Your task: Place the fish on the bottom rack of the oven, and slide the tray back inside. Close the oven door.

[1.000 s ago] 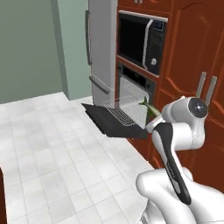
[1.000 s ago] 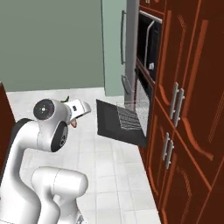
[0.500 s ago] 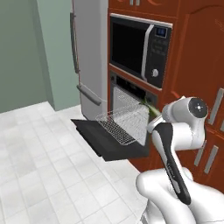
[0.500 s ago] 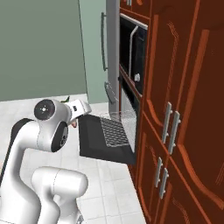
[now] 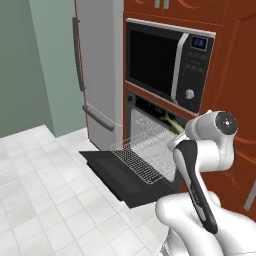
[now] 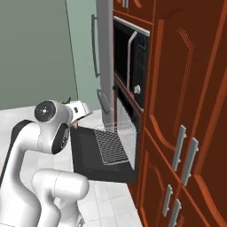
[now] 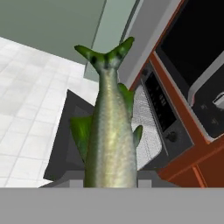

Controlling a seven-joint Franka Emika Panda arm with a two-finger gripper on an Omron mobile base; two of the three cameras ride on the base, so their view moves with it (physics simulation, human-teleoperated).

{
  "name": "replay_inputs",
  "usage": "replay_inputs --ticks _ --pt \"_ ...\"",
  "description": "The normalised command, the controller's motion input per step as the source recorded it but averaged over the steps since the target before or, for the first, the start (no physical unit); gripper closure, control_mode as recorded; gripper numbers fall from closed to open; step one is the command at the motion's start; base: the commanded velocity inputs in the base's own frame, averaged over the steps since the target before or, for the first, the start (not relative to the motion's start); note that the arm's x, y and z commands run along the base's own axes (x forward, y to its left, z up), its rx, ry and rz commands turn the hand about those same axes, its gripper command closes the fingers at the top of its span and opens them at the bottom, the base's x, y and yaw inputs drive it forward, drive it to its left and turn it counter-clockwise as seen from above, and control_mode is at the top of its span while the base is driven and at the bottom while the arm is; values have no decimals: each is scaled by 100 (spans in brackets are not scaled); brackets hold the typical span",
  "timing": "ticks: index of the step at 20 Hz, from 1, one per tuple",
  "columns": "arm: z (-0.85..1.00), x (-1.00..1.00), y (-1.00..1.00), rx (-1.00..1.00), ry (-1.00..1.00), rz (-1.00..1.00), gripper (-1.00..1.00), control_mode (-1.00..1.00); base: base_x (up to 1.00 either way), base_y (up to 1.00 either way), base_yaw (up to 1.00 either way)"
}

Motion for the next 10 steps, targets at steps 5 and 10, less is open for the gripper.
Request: replay_inputs --ticks 5,10 --pt "0 0 0 0 0 0 100 100 55 -2 -14" --pt "-6 11 0 0 0 -1 100 -100 43 0 -7"
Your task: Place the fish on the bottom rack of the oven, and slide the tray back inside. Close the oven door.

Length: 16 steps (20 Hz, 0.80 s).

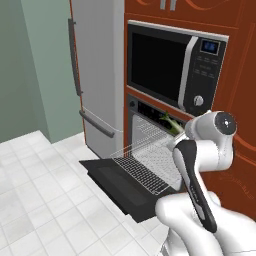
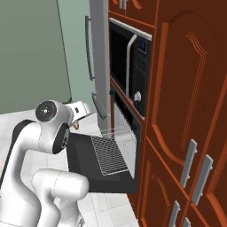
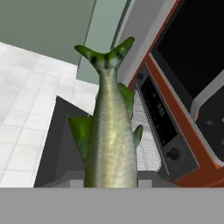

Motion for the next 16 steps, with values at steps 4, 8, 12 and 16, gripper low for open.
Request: replay_inputs --ticks 4,8,12,16 --pt "-31 54 0 0 0 -5 100 -100 0 0 0" --pt "-31 43 0 0 1 -3 100 -100 0 0 0" --pt "-34 40 0 0 7 -1 100 -100 0 0 0" --pt "-35 34 0 0 4 -2 100 -100 0 0 0"
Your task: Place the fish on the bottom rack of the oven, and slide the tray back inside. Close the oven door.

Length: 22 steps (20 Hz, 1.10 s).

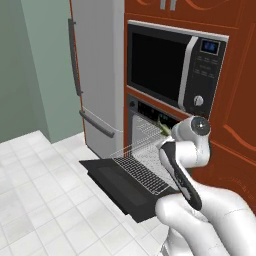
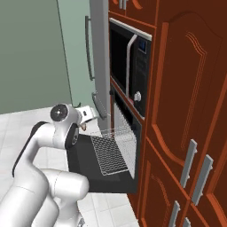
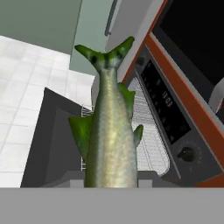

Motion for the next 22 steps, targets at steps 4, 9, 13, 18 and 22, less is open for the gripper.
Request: replay_inputs --ticks 4,9,13,18,22 --pt "-31 22 0 -2 6 -5 100 -100 0 0 0" --pt "-26 24 0 -4 7 -9 100 -100 0 0 0" --pt "-27 32 0 0 2 -4 100 -100 0 0 0" --pt "-45 32 0 0 3 0 100 -100 0 0 0" --pt "-56 33 0 0 3 0 100 -100 0 0 0"
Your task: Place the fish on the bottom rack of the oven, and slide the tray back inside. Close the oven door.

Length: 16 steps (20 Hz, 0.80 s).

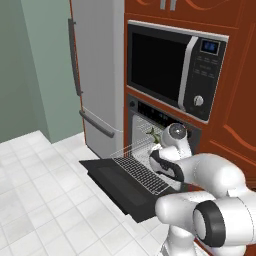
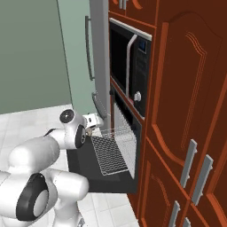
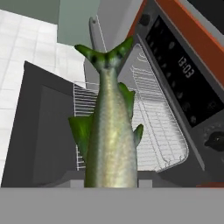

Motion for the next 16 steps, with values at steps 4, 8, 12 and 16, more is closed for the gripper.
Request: replay_inputs --ticks 4,8,12,16 --pt "-49 43 0 0 8 0 100 -100 0 0 0" --pt "-43 33 0 -1 16 -2 100 -100 0 0 0" --pt "-44 39 0 -1 17 -2 100 -100 0 0 0" --pt "-39 43 0 0 16 -4 100 -100 0 0 0"
